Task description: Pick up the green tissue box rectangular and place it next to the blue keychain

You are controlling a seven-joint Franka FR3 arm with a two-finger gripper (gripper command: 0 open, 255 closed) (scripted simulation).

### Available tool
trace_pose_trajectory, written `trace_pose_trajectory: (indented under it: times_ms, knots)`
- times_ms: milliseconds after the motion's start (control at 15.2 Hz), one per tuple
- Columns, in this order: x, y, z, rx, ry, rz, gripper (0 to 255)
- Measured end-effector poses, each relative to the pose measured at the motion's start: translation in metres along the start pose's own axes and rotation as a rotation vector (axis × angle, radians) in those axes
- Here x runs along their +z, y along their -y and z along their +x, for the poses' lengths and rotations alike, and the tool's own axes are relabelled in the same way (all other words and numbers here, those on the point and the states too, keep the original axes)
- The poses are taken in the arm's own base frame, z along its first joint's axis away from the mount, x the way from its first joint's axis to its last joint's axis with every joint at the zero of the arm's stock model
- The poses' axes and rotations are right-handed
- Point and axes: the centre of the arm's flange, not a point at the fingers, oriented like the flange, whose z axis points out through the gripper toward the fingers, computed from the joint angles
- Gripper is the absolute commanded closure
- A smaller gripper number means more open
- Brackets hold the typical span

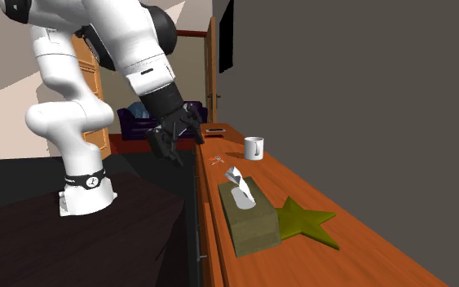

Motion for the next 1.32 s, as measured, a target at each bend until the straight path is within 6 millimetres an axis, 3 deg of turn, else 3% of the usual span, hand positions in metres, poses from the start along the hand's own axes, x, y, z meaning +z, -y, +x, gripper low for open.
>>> trace_pose_trajectory:
  times_ms: [462, 858, 1320]
  knots:
    - [0.056, -0.003, 0.048, -0.104, -0.058, 0.116, 0]
    - [0.087, 0.001, 0.052, -0.109, -0.062, 0.121, 0]
    - [0.091, 0.002, 0.052, -0.109, -0.062, 0.121, 0]
